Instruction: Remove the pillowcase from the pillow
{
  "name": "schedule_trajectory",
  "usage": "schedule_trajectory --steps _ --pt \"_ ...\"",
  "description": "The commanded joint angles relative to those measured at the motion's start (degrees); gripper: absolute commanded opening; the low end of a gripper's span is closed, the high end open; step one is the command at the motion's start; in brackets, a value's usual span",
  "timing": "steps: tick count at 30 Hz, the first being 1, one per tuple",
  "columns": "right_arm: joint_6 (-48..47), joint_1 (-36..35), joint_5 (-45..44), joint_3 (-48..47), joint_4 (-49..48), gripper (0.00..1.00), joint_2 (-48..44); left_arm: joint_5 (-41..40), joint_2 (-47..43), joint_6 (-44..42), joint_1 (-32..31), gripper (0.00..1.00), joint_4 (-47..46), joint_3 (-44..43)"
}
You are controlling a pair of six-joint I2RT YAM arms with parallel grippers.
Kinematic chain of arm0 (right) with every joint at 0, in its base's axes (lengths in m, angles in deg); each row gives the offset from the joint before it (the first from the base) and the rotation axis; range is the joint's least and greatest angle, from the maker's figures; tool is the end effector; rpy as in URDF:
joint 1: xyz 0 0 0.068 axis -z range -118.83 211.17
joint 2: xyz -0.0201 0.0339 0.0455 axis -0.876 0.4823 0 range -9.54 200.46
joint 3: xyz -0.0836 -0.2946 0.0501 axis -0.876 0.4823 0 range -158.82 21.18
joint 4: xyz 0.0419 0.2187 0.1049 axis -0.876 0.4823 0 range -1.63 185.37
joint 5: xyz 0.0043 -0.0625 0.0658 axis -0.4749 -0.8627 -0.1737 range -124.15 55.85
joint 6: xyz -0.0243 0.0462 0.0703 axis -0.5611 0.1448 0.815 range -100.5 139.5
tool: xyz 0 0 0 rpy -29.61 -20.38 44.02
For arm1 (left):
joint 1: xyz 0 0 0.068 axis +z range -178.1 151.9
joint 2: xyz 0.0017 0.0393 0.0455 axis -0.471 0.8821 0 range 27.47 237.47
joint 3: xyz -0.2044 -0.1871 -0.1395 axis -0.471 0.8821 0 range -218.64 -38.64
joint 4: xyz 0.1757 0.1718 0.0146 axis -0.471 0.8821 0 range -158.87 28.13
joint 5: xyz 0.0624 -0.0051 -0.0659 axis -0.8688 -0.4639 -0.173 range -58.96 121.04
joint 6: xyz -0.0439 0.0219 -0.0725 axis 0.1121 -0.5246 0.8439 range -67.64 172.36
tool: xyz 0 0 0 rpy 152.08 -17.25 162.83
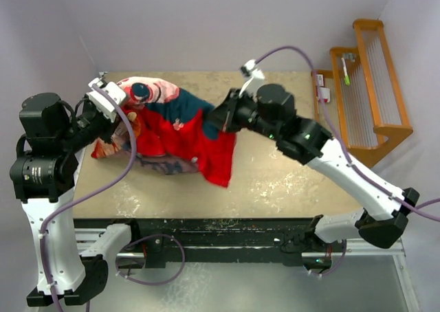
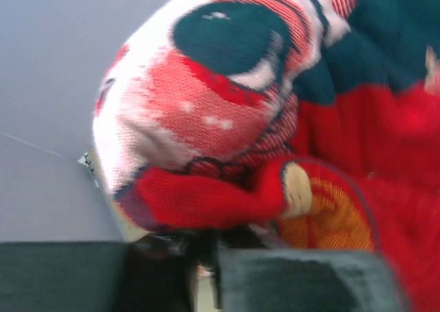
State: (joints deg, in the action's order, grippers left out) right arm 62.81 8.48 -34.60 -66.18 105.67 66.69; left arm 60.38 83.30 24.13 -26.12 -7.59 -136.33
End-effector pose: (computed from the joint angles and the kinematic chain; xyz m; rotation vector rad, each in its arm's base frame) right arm 0.1892 0.2472 0.4940 -0.1441 1.8351 1.2230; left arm 0.1152 -0.0341 0.5139 0.7480 1.7103 -0.1253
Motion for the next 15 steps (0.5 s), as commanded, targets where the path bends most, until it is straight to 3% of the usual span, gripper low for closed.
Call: schedule_trajectory --steps 1,3,6,12,15 --pt "-4.1 3.5 -2.2 -11.6 -1.8 0.00 -1.4 5.8 -1.9 0.2 -0.7 0.31 -3.0 1.1" --pt "-5.1 3.8 -3.8 -18.6 2.1 0.00 1.4 6.2 -1.8 0.8 -0.7 0.74 -2.7 1.7" --pt "-6.2 3.9 -6.9 -30.1 9.0 0.00 7.0 7.8 -0.9 3.4 -0.6 1.00 -2.3 -1.5" --pt "-5.6 3.9 -9.0 -44.5 14.2 0.00 15.9 13.8 0.2 7.6 -0.7 0.99 -2.3 -11.6" --pt "-4.8 3.9 -12.6 -48.3 13.4 0.00 18.6 8.8 -2.4 9.0 -0.7 0.99 -7.0 -12.2"
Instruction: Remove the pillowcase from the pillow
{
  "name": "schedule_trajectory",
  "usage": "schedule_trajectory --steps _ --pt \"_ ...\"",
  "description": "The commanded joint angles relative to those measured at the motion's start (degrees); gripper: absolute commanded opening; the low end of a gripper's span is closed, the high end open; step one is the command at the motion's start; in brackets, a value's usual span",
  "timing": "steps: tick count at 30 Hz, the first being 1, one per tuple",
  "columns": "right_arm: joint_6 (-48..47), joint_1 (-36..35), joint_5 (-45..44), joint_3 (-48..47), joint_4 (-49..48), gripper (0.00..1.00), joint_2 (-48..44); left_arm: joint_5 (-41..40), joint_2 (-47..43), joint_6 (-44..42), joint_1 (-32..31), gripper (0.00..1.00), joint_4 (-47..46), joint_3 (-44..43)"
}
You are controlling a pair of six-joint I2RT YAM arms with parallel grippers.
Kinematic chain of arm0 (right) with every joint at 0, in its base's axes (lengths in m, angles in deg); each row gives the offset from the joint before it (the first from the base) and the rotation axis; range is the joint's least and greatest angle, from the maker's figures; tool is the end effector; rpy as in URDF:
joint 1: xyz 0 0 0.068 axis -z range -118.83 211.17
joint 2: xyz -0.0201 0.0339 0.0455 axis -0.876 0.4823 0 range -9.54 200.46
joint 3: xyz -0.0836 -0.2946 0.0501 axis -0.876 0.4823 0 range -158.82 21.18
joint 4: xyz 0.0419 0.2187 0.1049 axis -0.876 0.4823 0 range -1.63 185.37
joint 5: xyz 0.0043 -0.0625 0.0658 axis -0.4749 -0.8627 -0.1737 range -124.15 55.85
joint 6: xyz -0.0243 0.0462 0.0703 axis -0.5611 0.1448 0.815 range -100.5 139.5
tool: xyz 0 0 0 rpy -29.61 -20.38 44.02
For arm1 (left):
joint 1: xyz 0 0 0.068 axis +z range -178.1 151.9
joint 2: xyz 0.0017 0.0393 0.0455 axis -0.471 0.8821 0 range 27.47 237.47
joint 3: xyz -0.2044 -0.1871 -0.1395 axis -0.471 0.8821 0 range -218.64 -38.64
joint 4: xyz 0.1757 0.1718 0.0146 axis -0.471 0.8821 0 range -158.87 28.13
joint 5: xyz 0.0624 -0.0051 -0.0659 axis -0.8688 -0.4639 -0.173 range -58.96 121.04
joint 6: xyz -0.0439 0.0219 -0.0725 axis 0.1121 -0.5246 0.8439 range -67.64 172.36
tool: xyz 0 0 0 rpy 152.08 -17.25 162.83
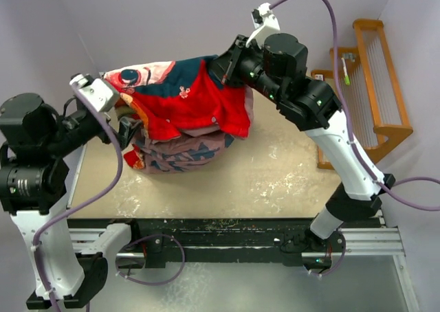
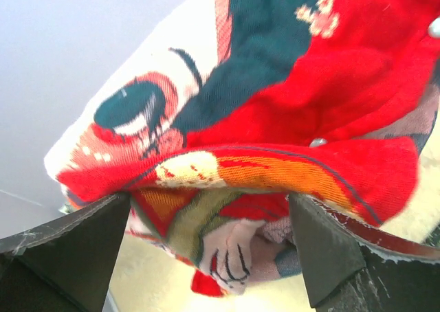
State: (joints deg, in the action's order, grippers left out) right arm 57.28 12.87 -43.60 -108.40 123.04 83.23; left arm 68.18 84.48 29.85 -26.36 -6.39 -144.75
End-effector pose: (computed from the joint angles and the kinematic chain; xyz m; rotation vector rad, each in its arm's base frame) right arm 0.2305 0.2394 0.6063 -0.0102 1.6334 1.0545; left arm 0.0932 -0.0441 0.5479 0.7527 1.5959 -0.2771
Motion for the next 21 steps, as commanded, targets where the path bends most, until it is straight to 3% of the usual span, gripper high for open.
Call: schedule_trajectory --steps 1,4,7,8,12,13,17,21 --pt "0.9 -0.5 -5.1 -7.4 -3.1 0.00 2.7 -4.1 -5.7 4.9 -0.4 0.99 -13.5 -1.8" --pt "2.1 -0.5 -8.8 -8.9 -1.9 0.00 3.6 -18.9 -12.0 5.9 -0.4 0.99 -29.0 5.8" --pt "1.5 -0.5 -13.1 -9.2 -1.8 0.00 4.0 -25.2 -11.2 6.5 -0.5 0.99 -29.7 5.0" --pt "1.4 -0.5 -14.0 -9.5 -1.7 0.00 4.4 -20.3 -9.6 5.6 -0.5 0.99 -24.8 2.8" --pt "2.0 -0.5 -15.3 -11.9 -2.3 0.00 6.9 19.4 -3.5 -2.7 -0.1 0.99 2.8 -4.7" --pt "2.6 -0.5 -15.0 -12.0 -3.0 0.00 7.3 23.1 -3.6 -2.9 0.4 0.99 4.9 -3.3" --pt "4.7 -0.5 -11.9 -9.0 -6.7 0.00 7.0 22.2 -7.0 -10.2 2.6 0.99 6.0 8.5" --pt "5.5 -1.4 -10.3 -8.8 -8.2 0.00 7.4 14.3 -7.7 -18.4 2.6 0.99 8.4 17.9"
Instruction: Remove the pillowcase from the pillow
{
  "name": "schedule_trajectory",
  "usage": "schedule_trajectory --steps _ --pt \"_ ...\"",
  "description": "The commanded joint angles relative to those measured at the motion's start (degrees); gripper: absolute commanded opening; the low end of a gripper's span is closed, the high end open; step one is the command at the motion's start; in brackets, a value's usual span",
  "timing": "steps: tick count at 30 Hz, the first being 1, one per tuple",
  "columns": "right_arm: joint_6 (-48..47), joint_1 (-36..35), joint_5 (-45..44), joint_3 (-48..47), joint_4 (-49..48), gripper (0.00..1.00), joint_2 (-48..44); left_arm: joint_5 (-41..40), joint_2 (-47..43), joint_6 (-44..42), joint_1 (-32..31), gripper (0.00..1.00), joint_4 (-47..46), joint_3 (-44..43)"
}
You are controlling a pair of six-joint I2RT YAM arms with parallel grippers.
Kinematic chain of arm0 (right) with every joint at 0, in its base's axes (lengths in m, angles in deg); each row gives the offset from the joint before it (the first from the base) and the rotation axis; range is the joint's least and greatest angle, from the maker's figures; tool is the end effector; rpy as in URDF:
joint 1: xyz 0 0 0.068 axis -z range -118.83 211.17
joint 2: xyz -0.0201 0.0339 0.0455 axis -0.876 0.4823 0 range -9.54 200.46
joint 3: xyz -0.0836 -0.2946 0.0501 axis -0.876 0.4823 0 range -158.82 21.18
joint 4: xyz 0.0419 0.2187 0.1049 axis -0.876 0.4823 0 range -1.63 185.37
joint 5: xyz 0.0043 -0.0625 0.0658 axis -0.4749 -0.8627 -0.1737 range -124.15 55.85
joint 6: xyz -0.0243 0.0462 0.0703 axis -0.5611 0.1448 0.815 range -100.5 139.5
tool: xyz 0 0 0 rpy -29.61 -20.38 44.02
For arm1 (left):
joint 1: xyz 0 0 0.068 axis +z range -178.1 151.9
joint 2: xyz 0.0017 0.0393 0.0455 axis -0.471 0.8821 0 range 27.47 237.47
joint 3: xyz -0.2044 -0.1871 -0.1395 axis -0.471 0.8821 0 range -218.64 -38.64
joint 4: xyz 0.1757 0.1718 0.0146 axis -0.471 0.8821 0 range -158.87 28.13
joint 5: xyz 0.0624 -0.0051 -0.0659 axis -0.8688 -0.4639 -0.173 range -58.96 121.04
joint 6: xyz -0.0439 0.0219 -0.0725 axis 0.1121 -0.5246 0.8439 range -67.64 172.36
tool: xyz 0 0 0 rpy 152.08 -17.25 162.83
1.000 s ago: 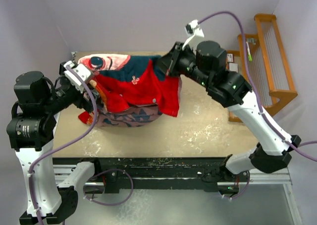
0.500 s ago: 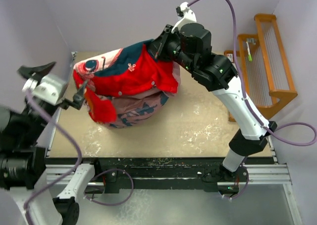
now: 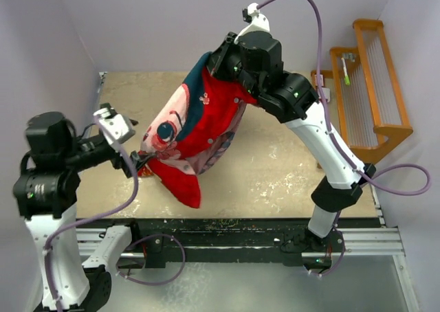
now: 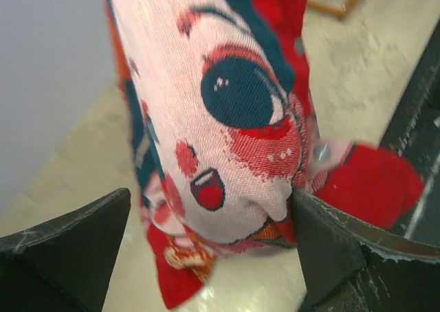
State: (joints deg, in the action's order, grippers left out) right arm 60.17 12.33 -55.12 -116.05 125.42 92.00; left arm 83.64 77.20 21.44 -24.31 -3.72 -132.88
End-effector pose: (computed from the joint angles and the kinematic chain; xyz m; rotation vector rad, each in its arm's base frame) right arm 0.2694 0.2659 0.5885 0.1793 1.6619 0.9146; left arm 0.0627 -0.0576 0.5047 0.9708 1.5271 -0.4542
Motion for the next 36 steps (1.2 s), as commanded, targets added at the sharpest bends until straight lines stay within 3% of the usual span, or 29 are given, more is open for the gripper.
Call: schedule_trajectory --steps 1,7,12,15,17,21,23,24,26,28,30,33,36 --pt "2.7 -1.4 1.3 -1.2 -11.0 0.00 -1.3 -3.1 -0.8 -10.4 0.5 0.99 4.7 7.6" --pt "1.1 -6.6 -0.5 -3.5 -12.1 0.00 0.9 -7.8 -3.9 -4.6 0.5 0.99 -7.1 11.6" --pt "-0.5 -8.2 -3.0 -3.1 -11.4 0.00 1.1 -22.9 -5.7 3.3 0.5 0.93 -21.7 12.2" --pt "-0.8 -8.2 -4.7 -1.6 -11.3 0.00 0.0 -28.8 -5.5 4.7 0.5 0.89 -23.8 9.7" --pt "-1.3 -8.2 -6.4 -2.5 -10.4 0.00 0.3 -22.7 -5.6 3.0 0.5 0.91 -19.8 5.5" --pt "-4.6 -9.9 -12.0 -10.4 -5.6 0.00 4.5 -1.2 -7.3 0.9 0.9 0.98 -9.1 -1.7" --pt "-5.2 -10.5 -12.2 -11.7 -5.7 0.00 5.8 6.1 -8.3 -4.0 4.7 0.97 -1.9 -1.9" --pt "-5.2 -10.9 -12.0 -11.2 -6.5 0.00 5.9 10.6 -9.6 -13.1 8.5 0.97 5.0 -0.2" --pt "-5.4 -11.9 -12.0 -9.5 -8.5 0.00 5.8 16.0 -15.0 -39.4 20.7 0.99 21.4 6.2" --pt "-5.8 -13.2 -12.4 -8.2 -10.1 0.00 5.9 17.5 -21.8 -47.4 26.9 1.00 23.5 14.0" --pt "-5.9 -14.3 -13.2 -8.2 -9.9 0.00 6.2 19.1 -20.6 -43.8 28.0 1.00 19.9 16.4" --pt "-5.5 -14.8 -14.1 -6.4 -10.3 0.00 4.8 19.2 -18.5 -28.4 31.7 1.00 6.5 18.1" --pt "-5.3 -15.2 -14.3 -3.0 -13.2 0.00 2.1 21.5 -18.1 -28.5 33.2 0.99 6.4 19.6"
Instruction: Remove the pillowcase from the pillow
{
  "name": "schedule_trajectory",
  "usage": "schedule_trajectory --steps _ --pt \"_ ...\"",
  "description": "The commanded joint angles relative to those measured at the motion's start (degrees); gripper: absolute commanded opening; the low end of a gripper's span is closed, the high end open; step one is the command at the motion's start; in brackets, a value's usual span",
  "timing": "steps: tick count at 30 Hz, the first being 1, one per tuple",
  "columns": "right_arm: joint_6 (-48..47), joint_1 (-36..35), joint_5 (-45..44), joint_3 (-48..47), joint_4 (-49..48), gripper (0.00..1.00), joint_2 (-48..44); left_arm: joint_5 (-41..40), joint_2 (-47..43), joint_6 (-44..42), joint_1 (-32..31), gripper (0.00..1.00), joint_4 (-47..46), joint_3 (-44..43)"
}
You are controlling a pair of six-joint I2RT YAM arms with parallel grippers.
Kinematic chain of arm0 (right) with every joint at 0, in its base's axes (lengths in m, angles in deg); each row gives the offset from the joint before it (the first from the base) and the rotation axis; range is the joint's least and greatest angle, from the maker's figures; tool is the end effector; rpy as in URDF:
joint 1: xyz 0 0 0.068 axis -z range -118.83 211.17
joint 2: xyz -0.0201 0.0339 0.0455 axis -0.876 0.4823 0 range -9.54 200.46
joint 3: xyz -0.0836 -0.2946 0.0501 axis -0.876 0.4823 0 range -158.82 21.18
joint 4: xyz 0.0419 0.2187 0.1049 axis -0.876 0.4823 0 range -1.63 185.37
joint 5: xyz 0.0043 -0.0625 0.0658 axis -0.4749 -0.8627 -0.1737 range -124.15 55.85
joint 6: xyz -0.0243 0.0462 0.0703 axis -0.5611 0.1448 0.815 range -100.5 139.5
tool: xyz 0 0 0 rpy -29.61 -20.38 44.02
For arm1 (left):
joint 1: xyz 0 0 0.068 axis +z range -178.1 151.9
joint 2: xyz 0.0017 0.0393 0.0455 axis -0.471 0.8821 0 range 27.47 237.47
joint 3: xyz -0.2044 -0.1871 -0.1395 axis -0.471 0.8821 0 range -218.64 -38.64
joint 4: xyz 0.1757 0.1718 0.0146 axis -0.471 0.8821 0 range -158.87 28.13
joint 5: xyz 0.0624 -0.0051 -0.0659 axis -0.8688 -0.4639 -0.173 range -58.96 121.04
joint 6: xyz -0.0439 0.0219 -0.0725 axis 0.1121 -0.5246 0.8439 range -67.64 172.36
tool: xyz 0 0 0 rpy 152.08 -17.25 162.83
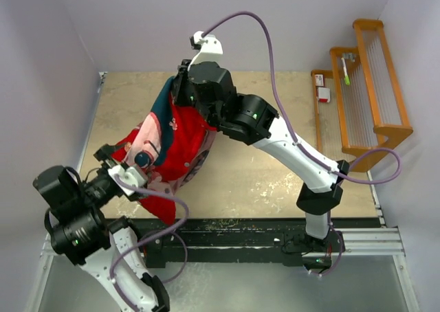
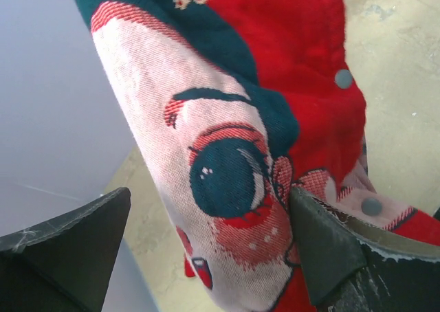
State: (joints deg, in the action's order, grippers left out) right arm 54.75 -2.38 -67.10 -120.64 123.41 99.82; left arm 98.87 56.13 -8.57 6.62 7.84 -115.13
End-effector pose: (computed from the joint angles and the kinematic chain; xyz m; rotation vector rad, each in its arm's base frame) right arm 0.2249 0.3571 0.5659 0.0479 1.6785 0.8616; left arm 0.0031 -0.0853 0.4184 1.0000 1.4411 -0.0224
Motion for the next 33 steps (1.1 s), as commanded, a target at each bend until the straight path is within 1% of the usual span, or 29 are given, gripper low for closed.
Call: schedule_trajectory --steps 1,4,6,8,10,11,12,13,14,15,16,17,19,20,22,23,24,28,31,33 --pt "0.2 -0.7 -2.2 2.0 -11.6 0.00 -6.1 7.3 3.0 -0.1 2.8 0.99 -3.6 2.3" --pt "-0.2 -1.8 -0.6 1.7 -12.2 0.00 -6.4 9.7 4.7 0.4 5.3 0.99 -1.1 4.2" --pt "-1.0 -2.1 3.2 3.8 -14.6 0.00 -7.3 10.6 7.5 6.6 5.9 0.94 -3.6 5.4" --pt "-0.9 -2.2 4.8 5.2 -15.2 0.00 -8.2 12.1 10.9 12.7 5.9 0.84 -6.2 4.9" --pt "-1.6 -2.2 3.9 6.4 -13.6 0.00 -9.0 12.9 15.0 19.9 5.9 0.65 -9.4 3.1" --pt "-1.6 -2.1 3.9 7.8 -12.1 0.00 -9.6 12.4 17.0 25.5 5.9 0.53 -12.7 2.2" --pt "-1.2 -2.1 3.7 10.0 -11.6 0.00 -10.8 11.4 19.0 31.2 5.8 0.38 -16.3 1.4" --pt "-1.3 -1.7 2.8 12.4 -11.9 0.00 -12.6 9.0 20.8 36.4 5.3 0.27 -19.8 0.5" --pt "-1.3 -1.0 2.4 15.0 -12.0 0.00 -13.8 6.0 22.6 41.2 3.8 0.19 -22.9 0.0" --pt "-0.7 0.2 2.5 17.4 -11.9 0.00 -15.1 2.1 24.5 44.6 0.5 0.16 -25.4 -0.7" --pt "0.0 1.7 3.3 19.7 -11.7 0.00 -16.2 -3.1 26.7 46.0 -4.6 0.15 -25.4 -1.9" --pt "0.7 3.4 4.5 22.0 -11.4 0.00 -17.2 -8.5 28.9 47.5 -11.3 0.18 -25.1 -2.6" --pt "2.3 6.9 6.8 25.8 -10.8 0.00 -18.6 -19.8 32.7 50.4 -24.7 0.29 -25.0 -3.3" --pt "2.8 8.4 8.4 27.2 -10.3 0.00 -19.1 -23.4 34.2 50.8 -30.1 0.34 -24.9 -3.4" --pt "2.8 10.4 9.6 29.0 -9.3 0.00 -19.4 -26.7 36.6 50.6 -36.6 0.50 -24.4 -3.9" --pt "2.7 11.4 10.0 29.1 -8.4 0.00 -19.4 -27.3 37.6 49.2 -38.2 0.55 -23.5 -4.5" --pt "2.4 12.8 10.8 29.1 -7.9 0.00 -19.4 -27.5 38.8 47.2 -39.2 0.57 -22.3 -5.7" --pt "0.1 17.0 13.7 26.6 -7.5 0.00 -18.9 -27.1 42.7 39.4 -39.5 0.56 -18.0 -11.0" --pt "-2.1 17.2 14.0 21.6 -5.5 0.00 -16.3 -26.2 43.6 39.0 -40.1 0.54 -19.7 -11.1" --pt "-2.5 17.2 12.9 20.2 -6.6 0.00 -14.8 -28.2 43.1 39.2 -41.9 0.56 -21.7 -10.1"
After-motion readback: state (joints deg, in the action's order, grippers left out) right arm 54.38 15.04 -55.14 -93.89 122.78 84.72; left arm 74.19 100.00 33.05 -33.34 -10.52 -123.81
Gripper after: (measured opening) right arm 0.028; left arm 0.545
